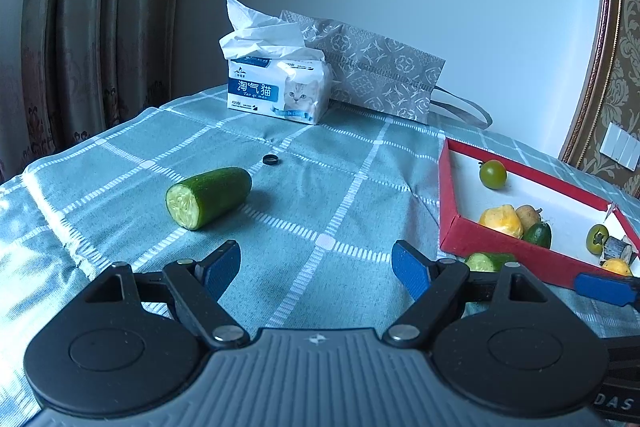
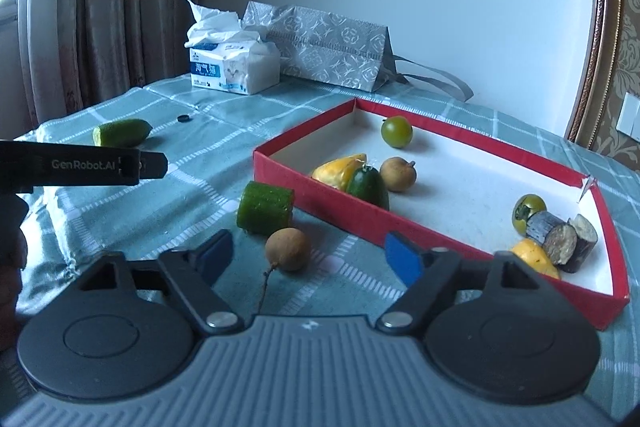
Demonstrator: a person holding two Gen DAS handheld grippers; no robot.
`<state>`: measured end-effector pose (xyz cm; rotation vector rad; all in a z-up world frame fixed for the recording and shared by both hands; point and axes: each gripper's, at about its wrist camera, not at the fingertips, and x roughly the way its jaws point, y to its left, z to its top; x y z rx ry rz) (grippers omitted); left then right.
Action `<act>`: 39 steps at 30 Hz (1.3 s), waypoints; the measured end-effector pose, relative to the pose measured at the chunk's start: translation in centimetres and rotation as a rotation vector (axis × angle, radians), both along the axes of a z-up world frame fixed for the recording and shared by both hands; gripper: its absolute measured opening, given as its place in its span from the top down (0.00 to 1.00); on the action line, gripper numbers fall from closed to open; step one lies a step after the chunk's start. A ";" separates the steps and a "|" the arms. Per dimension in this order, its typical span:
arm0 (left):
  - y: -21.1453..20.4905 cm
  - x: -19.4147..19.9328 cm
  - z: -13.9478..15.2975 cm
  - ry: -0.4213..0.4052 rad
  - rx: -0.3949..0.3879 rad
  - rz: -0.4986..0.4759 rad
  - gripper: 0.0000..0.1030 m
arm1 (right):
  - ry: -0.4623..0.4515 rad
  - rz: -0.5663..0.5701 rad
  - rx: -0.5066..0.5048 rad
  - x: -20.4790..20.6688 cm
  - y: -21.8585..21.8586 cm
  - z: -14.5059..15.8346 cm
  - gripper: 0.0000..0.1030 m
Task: Organize fruits
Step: 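Move the right gripper to the brown round fruit and close on it, then grasp the green cucumber chunk with the left gripper while the right holds the brown fruit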
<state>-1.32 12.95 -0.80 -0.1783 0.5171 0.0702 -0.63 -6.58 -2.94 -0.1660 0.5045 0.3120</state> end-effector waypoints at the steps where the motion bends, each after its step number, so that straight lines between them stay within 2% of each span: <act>1: 0.0 0.0 0.0 0.001 0.001 -0.001 0.20 | 0.010 0.006 -0.001 0.2 0.0 0.0 0.32; 2: 0.0 0.0 0.0 0.001 0.001 -0.001 0.20 | 0.017 0.009 -0.001 0.3 0.1 -0.1 0.39; 3: -0.1 0.0 -0.1 0.002 0.002 -0.002 0.20 | 0.024 0.010 -0.006 0.5 0.2 -0.1 0.40; 8: -0.1 0.1 -0.1 0.006 0.001 -0.002 0.20 | 0.050 0.032 -0.020 1.4 0.7 -0.3 0.41; 11: -0.1 0.1 -0.1 0.009 0.000 -0.002 0.20 | 0.067 0.042 -0.030 1.7 1.0 -0.5 0.58; 13: -0.1 0.2 -0.1 0.011 -0.001 -0.004 0.20 | 0.076 0.046 -0.028 1.9 1.1 -0.6 0.65; 23: -0.2 0.3 -0.2 0.016 -0.001 -0.009 0.20 | 0.078 0.045 -0.029 2.0 1.2 -0.6 0.65; 25: -0.2 0.3 -0.1 0.017 -0.002 -0.009 0.20 | 0.080 0.052 -0.027 1.9 1.2 -0.6 0.75; 26: -0.2 0.3 -0.2 0.018 -0.003 -0.009 0.20 | 0.077 0.050 -0.030 1.9 1.3 -0.6 0.76; 30: -0.3 0.3 -0.1 0.019 0.000 -0.007 0.20 | 0.059 0.040 -0.050 1.6 1.6 -0.6 0.76; 39: -0.5 0.1 -0.1 0.002 0.015 -0.023 0.20 | -0.006 -0.021 0.030 -1.5 -2.5 0.6 0.76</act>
